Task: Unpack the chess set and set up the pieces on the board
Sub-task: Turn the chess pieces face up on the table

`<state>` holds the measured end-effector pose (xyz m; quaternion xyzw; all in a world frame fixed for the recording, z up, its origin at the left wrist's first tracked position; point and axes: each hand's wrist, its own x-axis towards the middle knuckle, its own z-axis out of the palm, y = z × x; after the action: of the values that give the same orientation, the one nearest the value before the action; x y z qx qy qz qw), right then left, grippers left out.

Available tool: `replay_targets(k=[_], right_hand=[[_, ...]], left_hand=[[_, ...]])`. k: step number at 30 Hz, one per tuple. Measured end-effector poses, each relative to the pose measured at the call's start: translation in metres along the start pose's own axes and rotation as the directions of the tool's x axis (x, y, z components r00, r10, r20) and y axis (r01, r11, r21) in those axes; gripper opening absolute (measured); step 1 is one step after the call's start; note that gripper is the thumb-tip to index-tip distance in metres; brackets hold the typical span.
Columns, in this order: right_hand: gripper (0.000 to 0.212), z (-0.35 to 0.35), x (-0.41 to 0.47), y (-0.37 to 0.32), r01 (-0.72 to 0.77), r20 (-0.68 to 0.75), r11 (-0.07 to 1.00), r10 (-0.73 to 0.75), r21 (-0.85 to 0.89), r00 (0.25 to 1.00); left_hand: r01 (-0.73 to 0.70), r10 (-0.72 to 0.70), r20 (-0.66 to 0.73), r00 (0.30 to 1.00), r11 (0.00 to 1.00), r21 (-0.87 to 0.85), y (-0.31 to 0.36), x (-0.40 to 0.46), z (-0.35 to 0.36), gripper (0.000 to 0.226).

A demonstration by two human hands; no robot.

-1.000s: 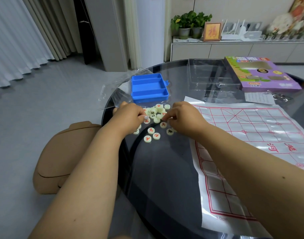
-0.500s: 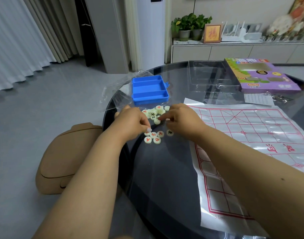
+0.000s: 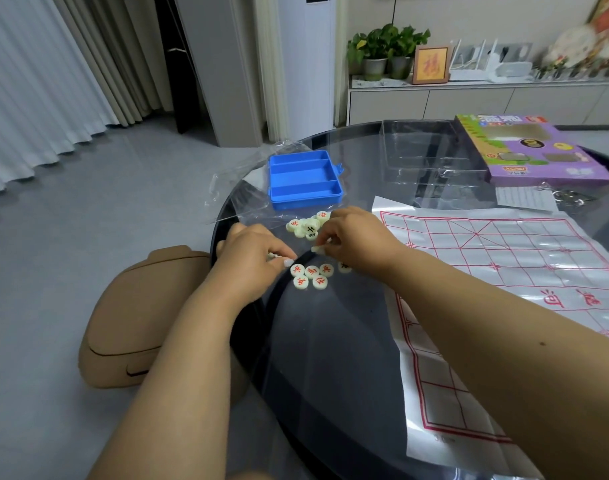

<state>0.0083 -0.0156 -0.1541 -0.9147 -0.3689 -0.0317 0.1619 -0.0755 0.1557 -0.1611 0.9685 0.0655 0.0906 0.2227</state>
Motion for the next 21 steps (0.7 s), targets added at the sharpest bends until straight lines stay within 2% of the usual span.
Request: replay_targets(k=[4,7,13,21], right_hand=[[0.023,0.002,0.002,0.001,-0.019,0.011,0.999,0.018,0.045,1.0],[0.022,0.003,0.002,0.002,-0.004,0.02,1.0,0.004,0.017,1.0],[0.021,-0.005,0.001,0.015,-0.087,-0.172,0.992,0.102,0.095,0.98],[0.027,0.002,0.003,0.018,-0.083,-0.091,0.995,0.079,-0.046,0.993]], left_hand=[[0.008,-0.01,-0.077,0.997,1.0,-0.029,-0.005,0.0,-0.001,0.013],[0.001,-0.005,-0.102,0.995,0.999,-0.038,-0.012,-0.001,0.0,0.013],[-0.027,0.015,-0.117,0.993,0.995,-0.099,-0.024,-0.003,0.004,0.017],[-0.035,0.016,-0.261,0.965,0.997,-0.068,-0.02,0.011,0.021,0.018]])
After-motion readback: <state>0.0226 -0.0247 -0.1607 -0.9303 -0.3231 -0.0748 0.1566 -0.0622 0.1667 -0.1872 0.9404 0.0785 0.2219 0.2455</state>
